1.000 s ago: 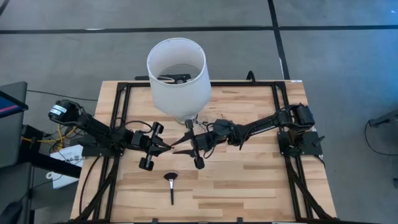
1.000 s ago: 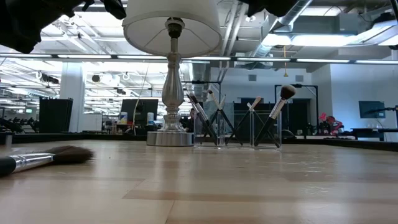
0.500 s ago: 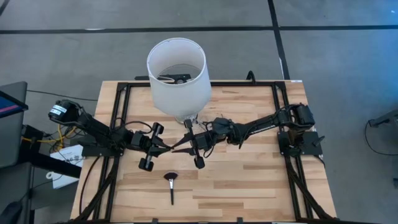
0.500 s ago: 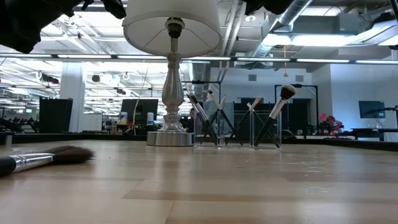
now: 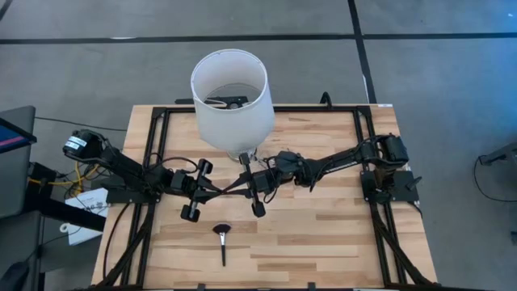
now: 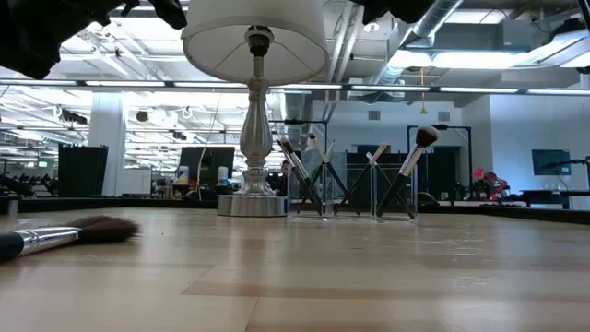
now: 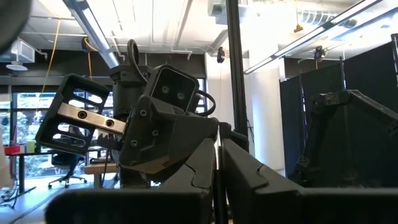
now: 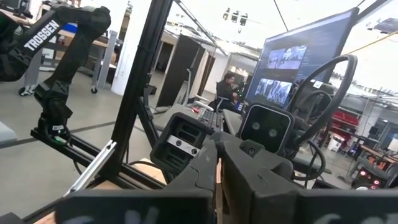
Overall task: Put items in baskets/containers
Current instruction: Put the black eyeshadow brush into the transparent organizer
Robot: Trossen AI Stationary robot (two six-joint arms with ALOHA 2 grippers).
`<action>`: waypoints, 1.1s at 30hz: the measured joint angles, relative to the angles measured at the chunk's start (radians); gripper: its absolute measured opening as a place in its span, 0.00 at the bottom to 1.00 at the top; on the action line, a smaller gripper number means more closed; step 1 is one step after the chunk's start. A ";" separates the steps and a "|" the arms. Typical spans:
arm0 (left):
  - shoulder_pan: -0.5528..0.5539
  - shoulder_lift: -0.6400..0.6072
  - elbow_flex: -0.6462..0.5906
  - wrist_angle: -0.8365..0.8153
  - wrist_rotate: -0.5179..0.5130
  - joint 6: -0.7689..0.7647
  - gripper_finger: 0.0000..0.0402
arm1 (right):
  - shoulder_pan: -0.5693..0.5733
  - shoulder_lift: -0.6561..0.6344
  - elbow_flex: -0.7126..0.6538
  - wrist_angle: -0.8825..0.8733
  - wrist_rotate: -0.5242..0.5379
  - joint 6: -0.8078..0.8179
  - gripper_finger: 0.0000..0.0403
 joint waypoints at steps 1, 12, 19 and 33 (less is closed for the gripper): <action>0.000 0.000 0.000 0.000 -0.001 0.000 0.06 | -0.002 0.000 0.000 -0.001 0.000 0.000 0.02; -0.001 -0.001 -0.001 -0.003 -0.064 0.001 0.19 | -0.003 -0.002 0.000 -0.047 0.017 0.069 0.01; 0.002 -0.003 -0.019 0.013 -0.123 0.002 0.24 | 0.030 -0.039 -0.001 -0.347 0.173 0.186 0.00; 0.000 -0.002 -0.043 -0.001 -0.176 0.001 0.24 | 0.190 -0.362 -0.007 -1.151 1.057 0.470 0.00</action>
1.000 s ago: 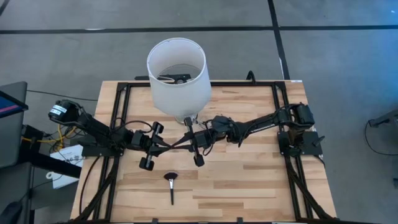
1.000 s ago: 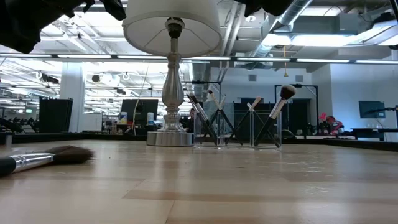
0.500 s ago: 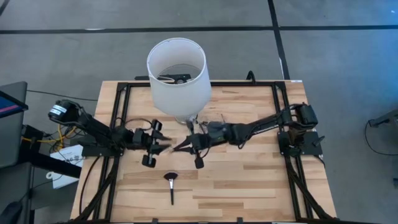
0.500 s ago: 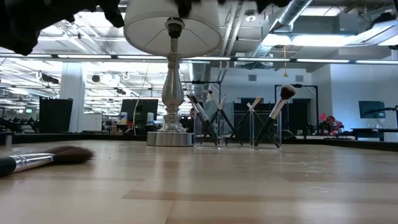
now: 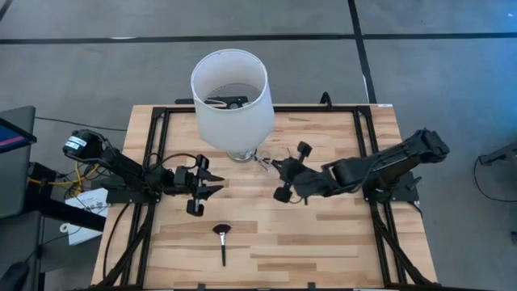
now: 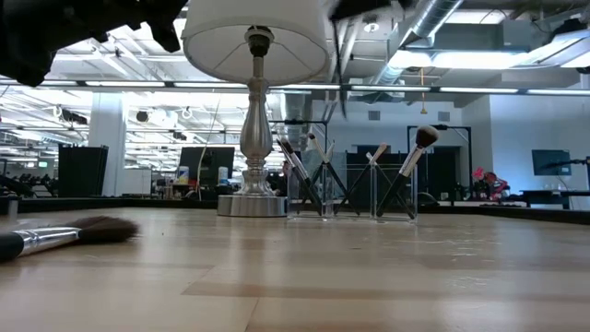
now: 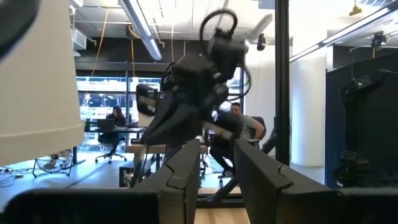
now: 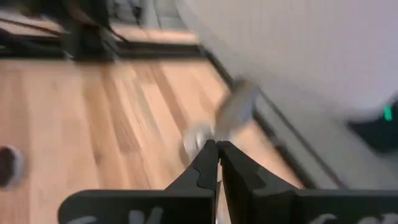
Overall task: Put items in baskets/containers
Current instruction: Put the black eyeshadow brush into the transparent organizer, then put the black highlighter brush into the transparent organizer
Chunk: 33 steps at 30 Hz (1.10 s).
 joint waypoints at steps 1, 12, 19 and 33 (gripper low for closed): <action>0.000 0.000 0.000 -0.001 0.001 0.000 0.24 | -0.008 0.000 -0.011 -0.036 0.006 0.059 0.00; 0.000 0.000 -0.002 -0.010 0.003 -0.033 0.24 | -0.117 0.126 -0.082 -0.018 -0.035 0.128 0.00; 0.000 0.001 -0.002 -0.049 0.003 -0.059 0.24 | -0.171 0.194 -0.080 -0.013 -0.120 0.137 0.05; 0.000 0.001 -0.002 -0.311 0.004 -0.296 0.24 | -0.168 0.185 -0.018 -0.049 -0.166 0.115 0.28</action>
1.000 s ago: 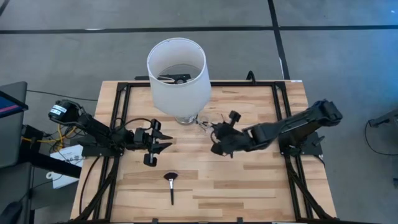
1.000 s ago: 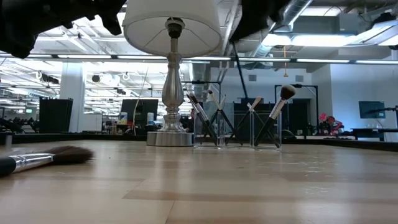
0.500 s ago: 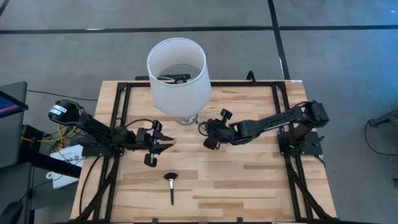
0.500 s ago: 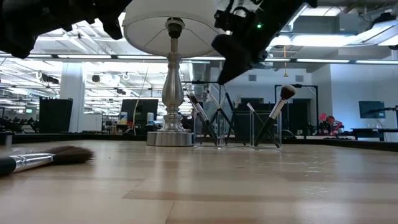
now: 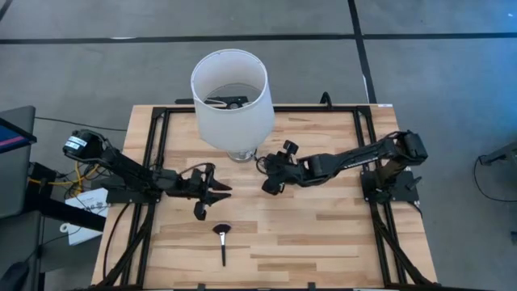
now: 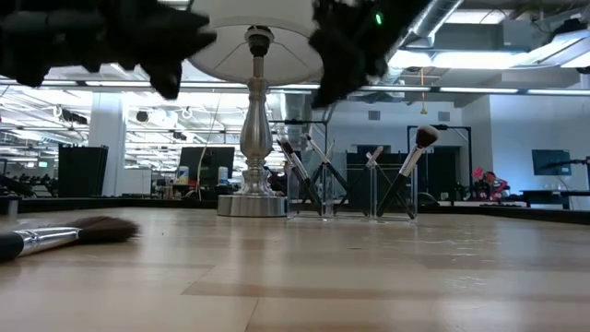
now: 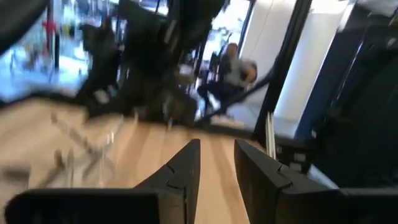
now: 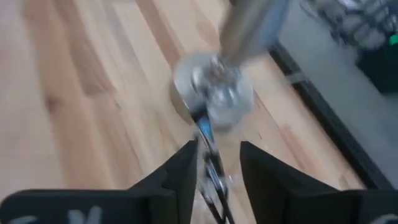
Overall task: Put items in baskets/containers
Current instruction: Put the black highlighter brush into the transparent organizer
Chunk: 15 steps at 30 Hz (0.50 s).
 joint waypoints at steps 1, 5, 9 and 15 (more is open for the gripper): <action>0.000 0.000 0.000 -0.035 0.000 -0.022 0.24 | 0.010 0.000 0.020 0.004 0.000 -0.016 0.29; -0.004 0.000 -0.001 -0.143 0.004 -0.105 0.24 | 0.065 0.000 0.104 0.008 -0.002 -0.089 0.33; -0.037 0.000 -0.001 -0.230 0.010 -0.179 0.24 | 0.120 -0.002 0.142 0.045 -0.064 -0.136 0.36; -0.107 0.000 -0.001 -0.314 0.072 -0.269 0.24 | 0.185 0.013 0.144 0.105 -0.185 -0.131 0.37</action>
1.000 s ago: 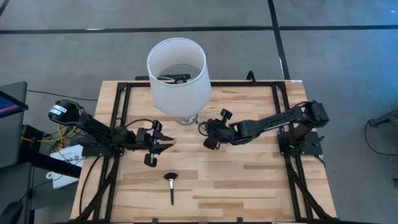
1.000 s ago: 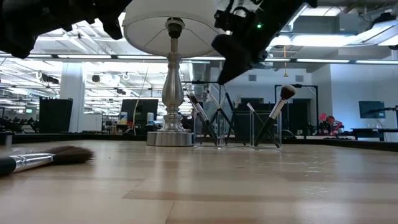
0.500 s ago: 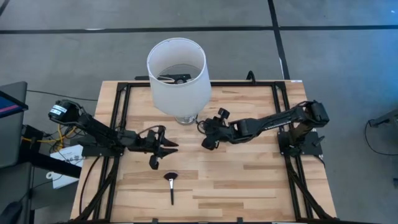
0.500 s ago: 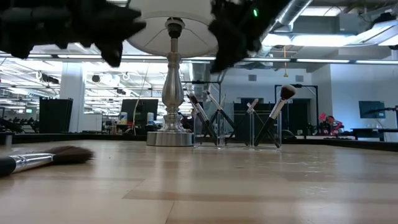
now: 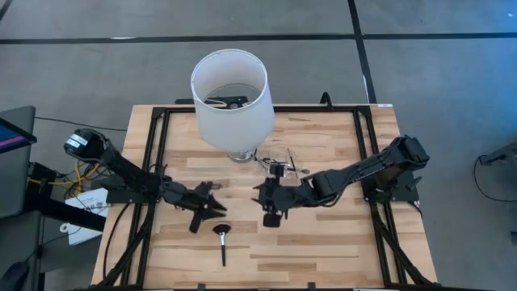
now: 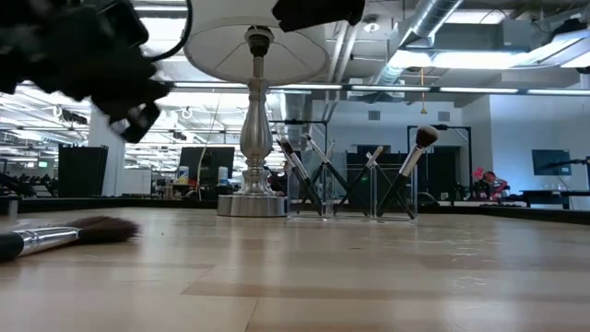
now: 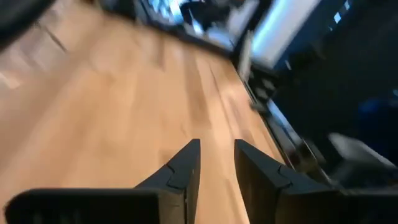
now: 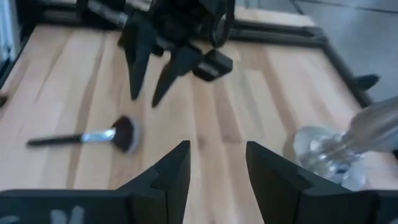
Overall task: Put items in baskets/containers
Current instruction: Put the black highlighter brush into the transparent organizer
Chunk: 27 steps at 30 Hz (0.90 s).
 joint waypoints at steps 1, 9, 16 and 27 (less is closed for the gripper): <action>-0.014 0.000 0.000 -0.030 0.014 -0.022 0.24 | 0.009 0.001 -0.002 -0.006 -0.001 0.001 0.37; -0.109 0.038 0.000 -0.191 -0.022 -0.012 0.26 | 0.047 0.001 0.000 0.054 0.000 0.002 0.33; -0.113 0.174 0.000 -0.184 -0.027 -0.031 0.41 | 0.046 0.001 0.000 0.038 -0.001 0.028 0.31; -0.163 0.410 0.063 -0.032 -0.027 -0.032 0.50 | 0.033 0.001 0.000 0.039 -0.001 0.039 0.30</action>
